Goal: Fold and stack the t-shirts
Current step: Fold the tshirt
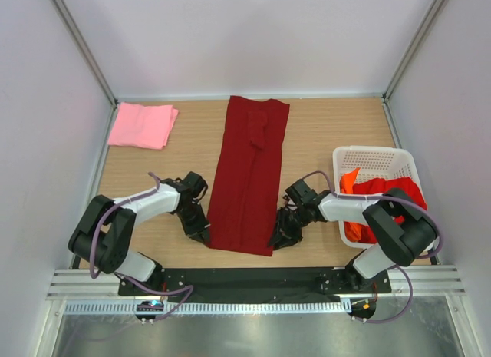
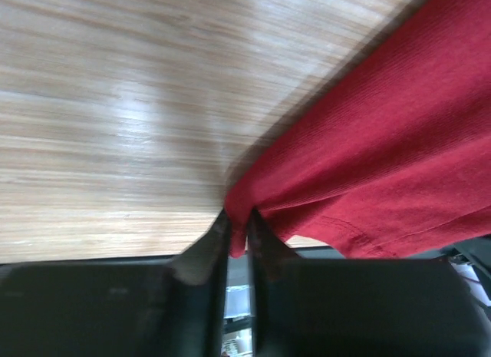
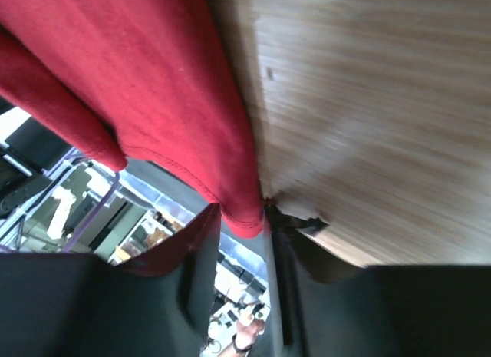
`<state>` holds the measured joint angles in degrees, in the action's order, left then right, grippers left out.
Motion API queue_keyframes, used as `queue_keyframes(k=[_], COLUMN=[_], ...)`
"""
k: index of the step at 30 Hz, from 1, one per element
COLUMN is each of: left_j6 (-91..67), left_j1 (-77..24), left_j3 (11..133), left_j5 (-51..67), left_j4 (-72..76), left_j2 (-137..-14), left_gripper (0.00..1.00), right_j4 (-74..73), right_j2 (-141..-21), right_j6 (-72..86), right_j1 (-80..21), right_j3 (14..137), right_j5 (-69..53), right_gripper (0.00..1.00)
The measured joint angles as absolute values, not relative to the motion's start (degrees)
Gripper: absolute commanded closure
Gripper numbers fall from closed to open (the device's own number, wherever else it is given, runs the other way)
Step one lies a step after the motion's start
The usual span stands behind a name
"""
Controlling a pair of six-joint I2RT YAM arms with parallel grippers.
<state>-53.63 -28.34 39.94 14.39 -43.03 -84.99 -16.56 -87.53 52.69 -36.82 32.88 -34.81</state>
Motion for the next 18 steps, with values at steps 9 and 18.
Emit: queue_keyframes(k=[9,18], left_j6=[-57.08,-63.0], left_j1=[-34.92,-43.72], left_j3=[40.49,40.64], left_j5=[13.45,11.88], left_j4=[-41.32,-38.26], left_j2=[-85.1,-84.66], left_gripper=[1.0,1.0], right_j4=[-23.62,-31.22], right_j2=[-85.95,-78.43], right_j6=[47.16,40.64], right_j1=[-36.67,-34.48], right_j3=[35.51,33.74], right_j5=[-26.46,-18.2], right_gripper=[0.99,0.99])
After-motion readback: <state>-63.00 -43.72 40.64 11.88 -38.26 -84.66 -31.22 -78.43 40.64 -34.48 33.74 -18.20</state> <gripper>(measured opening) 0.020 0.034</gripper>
